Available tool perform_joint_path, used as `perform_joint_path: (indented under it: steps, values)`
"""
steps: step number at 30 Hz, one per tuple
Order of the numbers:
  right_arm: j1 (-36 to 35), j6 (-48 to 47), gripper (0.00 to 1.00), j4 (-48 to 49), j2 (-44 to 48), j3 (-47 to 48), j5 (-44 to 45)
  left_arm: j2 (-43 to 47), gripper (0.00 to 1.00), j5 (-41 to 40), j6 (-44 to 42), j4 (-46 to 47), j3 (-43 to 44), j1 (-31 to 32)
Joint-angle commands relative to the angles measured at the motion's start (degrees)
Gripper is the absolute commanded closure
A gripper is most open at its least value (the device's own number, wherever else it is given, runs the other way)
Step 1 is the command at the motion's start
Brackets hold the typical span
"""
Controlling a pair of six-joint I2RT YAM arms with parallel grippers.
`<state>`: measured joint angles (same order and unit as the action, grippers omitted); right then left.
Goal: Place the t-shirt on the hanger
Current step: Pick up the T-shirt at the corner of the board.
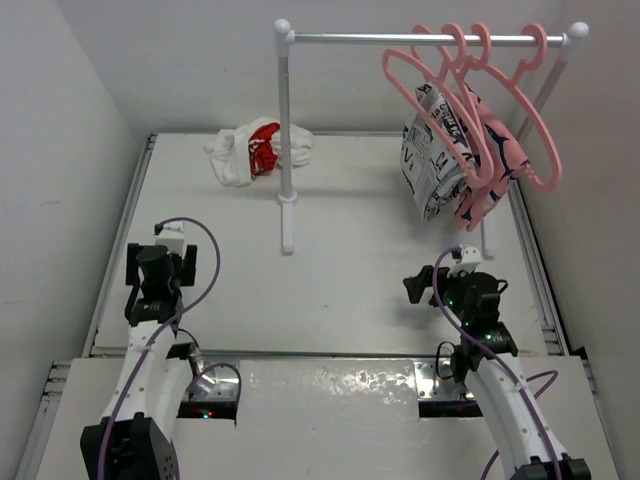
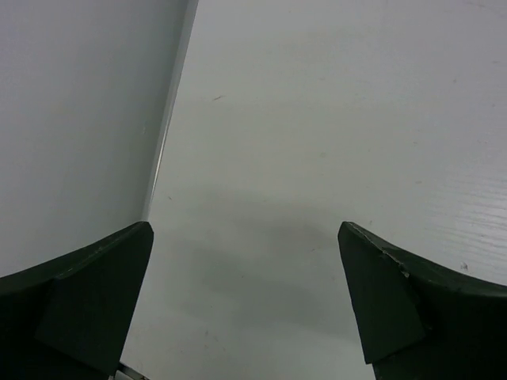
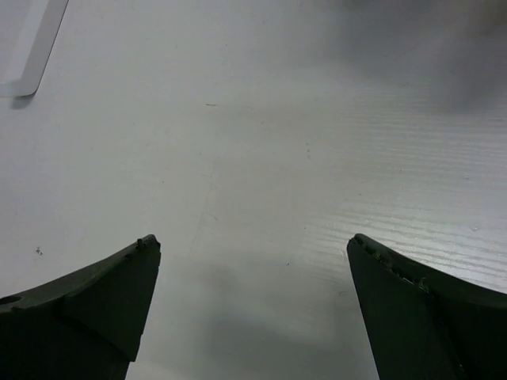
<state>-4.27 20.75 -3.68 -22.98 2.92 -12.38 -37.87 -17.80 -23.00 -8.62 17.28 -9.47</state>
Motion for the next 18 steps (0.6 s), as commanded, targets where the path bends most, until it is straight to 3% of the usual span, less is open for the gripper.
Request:
perform_joint_path:
  steps: [1, 4, 5, 6, 8, 9, 10, 12, 15, 18]
  values:
    - [-0.3, -0.7, 0.01, 1.3, 0.8, 1.7, 0.0, -0.8, 0.00, 4.2, 0.8, 0.6, 6.6, -0.3]
    - [-0.2, 1.3, 0.01, 5.7, 2.0, 1.3, -4.0, -4.2, 0.00, 21.1, -14.3, -7.4, 13.9, -0.3]
    - [-0.3, 2.4, 0.01, 9.1, 3.3, 0.3, -4.2, -7.7, 0.00, 30.3, -20.4, -8.9, 15.9, -0.2]
    - [-0.2, 3.7, 0.01, 11.0, 4.0, -0.4, -4.4, -10.5, 0.00, 33.9, -21.8, -12.3, 18.8, -0.2]
    - [-0.3, 6.4, 0.01, 15.6, 5.0, -2.6, -5.0, -21.8, 0.01, 38.6, -19.5, -14.8, 29.5, 0.3]
    - [-0.2, 7.1, 0.01, 19.6, 4.8, -4.1, -5.5, -26.7, 0.05, 39.5, -18.5, -18.2, 34.2, 0.3]
    - [-0.3, 7.9, 0.01, 21.2, 4.4, -4.9, -5.5, -31.3, 0.17, 39.9, -16.3, -20.1, 43.4, 0.2]
    - [-0.2, 8.0, 0.01, 24.0, 2.8, -5.4, -6.0, -45.2, 0.22, 40.6, -13.3, -24.4, 52.8, 0.3]
    - [-0.3, 7.6, 0.01, 27.8, -0.6, -6.1, -6.4, -61.1, 0.19, 42.1, -6.3, -25.5, 74.0, 0.3]
    - [-0.3, 5.5, 0.01, 27.6, -5.0, -4.8, -6.6, -73.2, 0.14, 47.0, 1.2, -22.4, 88.4, 0.7]
